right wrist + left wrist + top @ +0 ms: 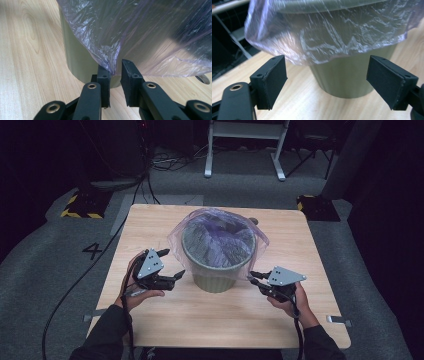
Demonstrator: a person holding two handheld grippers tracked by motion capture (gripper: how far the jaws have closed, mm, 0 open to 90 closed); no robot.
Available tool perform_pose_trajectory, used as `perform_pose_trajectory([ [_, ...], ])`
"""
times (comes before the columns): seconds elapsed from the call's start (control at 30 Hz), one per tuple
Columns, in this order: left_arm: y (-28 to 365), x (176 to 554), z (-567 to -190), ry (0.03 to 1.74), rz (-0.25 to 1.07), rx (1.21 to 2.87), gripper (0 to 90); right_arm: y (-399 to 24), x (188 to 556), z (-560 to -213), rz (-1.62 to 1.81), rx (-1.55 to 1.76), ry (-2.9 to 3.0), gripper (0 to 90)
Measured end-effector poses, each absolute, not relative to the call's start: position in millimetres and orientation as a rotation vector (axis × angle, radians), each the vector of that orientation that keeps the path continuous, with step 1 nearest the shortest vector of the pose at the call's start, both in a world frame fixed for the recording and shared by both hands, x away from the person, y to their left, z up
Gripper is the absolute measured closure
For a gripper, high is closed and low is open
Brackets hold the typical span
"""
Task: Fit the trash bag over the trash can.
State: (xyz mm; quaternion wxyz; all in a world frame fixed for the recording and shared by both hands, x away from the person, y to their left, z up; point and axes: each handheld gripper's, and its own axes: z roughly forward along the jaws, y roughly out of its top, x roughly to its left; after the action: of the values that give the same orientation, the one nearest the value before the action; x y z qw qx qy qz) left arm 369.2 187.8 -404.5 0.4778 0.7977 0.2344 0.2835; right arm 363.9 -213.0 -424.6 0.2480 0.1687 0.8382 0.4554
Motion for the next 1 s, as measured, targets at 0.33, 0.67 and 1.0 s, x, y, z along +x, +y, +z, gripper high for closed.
perform_pose_trajectory([
  [0.33, 173, 380, -393, 0.522, 0.891, 2.056, 48.7, -214, 365, -410, 1.233, 0.452, 2.253, 75.6],
  [0.67, 170, 391, -398, 0.477, 0.779, 2.109, 90.0, -216, 365, -407, 1.244, 0.481, 2.226, 83.0],
  [1.0, 172, 391, -420, 0.496, 0.708, 2.140, 90.0, -220, 368, -426, 1.267, 0.519, 2.277, 89.9],
])
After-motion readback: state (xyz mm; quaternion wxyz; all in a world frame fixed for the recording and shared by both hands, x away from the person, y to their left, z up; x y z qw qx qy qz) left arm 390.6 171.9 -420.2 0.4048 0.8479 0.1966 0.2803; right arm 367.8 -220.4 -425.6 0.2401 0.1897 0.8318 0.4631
